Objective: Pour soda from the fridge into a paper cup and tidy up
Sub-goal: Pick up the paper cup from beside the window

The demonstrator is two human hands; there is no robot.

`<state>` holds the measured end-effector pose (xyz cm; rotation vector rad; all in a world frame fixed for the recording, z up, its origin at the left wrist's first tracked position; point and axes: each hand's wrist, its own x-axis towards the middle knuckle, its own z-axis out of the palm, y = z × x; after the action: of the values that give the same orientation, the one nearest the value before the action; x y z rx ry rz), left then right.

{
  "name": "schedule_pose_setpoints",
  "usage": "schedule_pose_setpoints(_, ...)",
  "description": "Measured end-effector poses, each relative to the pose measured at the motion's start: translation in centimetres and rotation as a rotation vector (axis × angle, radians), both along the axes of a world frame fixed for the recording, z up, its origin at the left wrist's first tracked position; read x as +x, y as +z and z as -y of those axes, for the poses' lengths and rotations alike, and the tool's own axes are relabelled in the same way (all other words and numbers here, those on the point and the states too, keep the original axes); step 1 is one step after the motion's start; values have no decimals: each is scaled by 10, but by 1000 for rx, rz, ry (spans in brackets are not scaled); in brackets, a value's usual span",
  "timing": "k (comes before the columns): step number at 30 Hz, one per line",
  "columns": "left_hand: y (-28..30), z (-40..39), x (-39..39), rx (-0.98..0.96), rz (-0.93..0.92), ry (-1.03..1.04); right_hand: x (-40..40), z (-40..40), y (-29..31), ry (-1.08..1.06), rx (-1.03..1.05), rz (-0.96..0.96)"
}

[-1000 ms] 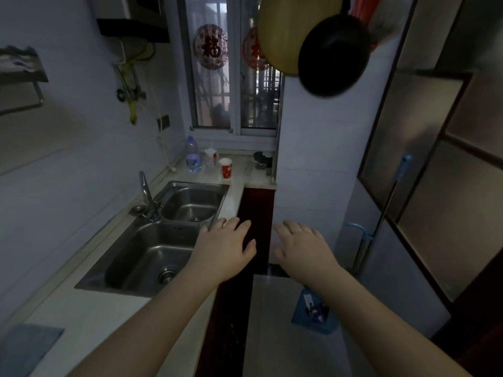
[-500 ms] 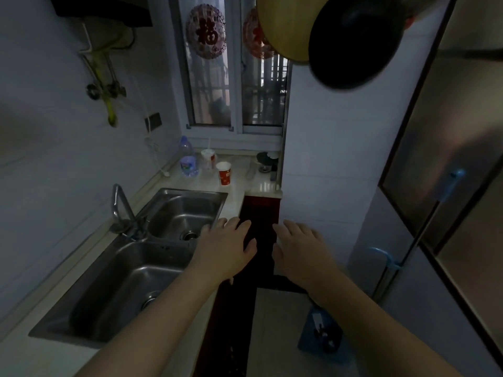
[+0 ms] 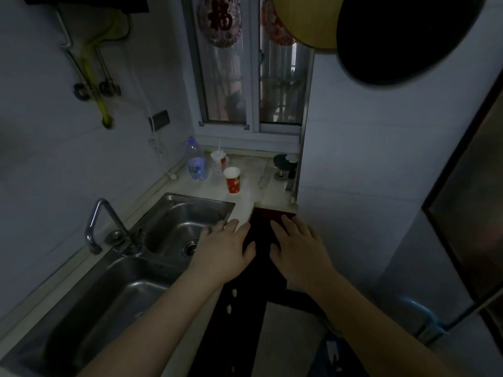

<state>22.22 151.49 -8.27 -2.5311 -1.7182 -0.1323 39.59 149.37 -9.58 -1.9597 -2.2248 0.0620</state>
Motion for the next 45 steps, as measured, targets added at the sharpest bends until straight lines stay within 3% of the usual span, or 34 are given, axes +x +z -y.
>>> schedule_pose_setpoints(19,-45,-227,-19,-48,-15,57,-16,-219,-25,101,-51,26)
schedule_pose_setpoints(29,-56,-305,-34,-36,42,97,-35,-325,-43,141,-61,21)
schedule_pose_setpoints(45,-112,-469,-60,-145,48,291,-58,-542,-119,257,-118,-113)
